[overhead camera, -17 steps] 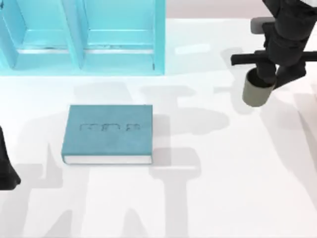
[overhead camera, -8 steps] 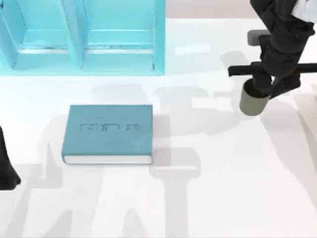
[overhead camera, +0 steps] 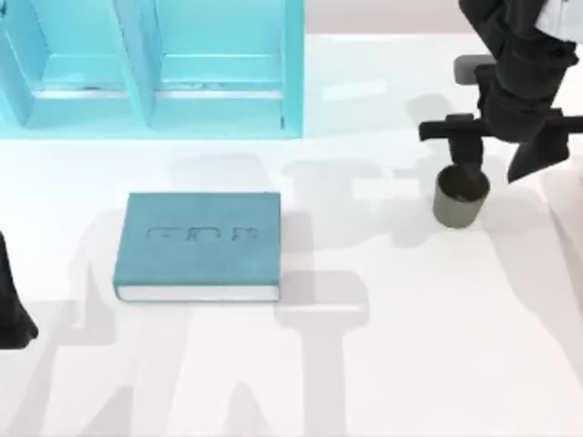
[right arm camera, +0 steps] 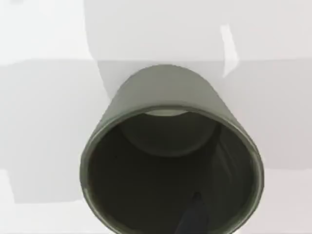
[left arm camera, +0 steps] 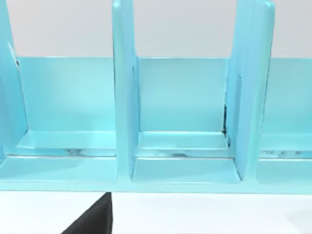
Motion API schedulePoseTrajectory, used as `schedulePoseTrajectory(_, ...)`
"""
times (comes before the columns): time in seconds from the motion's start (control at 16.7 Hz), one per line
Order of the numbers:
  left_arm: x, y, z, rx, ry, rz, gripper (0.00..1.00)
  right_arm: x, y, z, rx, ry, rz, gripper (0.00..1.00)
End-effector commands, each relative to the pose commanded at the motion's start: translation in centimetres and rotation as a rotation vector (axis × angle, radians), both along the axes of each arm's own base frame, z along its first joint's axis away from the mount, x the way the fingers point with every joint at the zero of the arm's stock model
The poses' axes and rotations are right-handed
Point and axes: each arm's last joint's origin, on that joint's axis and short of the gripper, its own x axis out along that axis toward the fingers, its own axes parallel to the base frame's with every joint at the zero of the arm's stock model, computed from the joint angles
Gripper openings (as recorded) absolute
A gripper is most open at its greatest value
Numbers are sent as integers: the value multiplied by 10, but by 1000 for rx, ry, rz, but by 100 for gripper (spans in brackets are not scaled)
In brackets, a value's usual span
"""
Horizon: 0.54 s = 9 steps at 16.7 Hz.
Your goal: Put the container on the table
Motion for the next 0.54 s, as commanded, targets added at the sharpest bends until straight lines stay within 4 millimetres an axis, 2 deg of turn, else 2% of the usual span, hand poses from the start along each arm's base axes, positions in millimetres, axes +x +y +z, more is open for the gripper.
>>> schedulePoseTrajectory(0.18, 0, 0, 0, 0, 0, 0, 100, 0, 0, 0, 0, 0, 0, 98)
schedulePoseTrajectory(0.54, 0, 0, 0, 0, 0, 0, 100, 0, 0, 0, 0, 0, 0, 100)
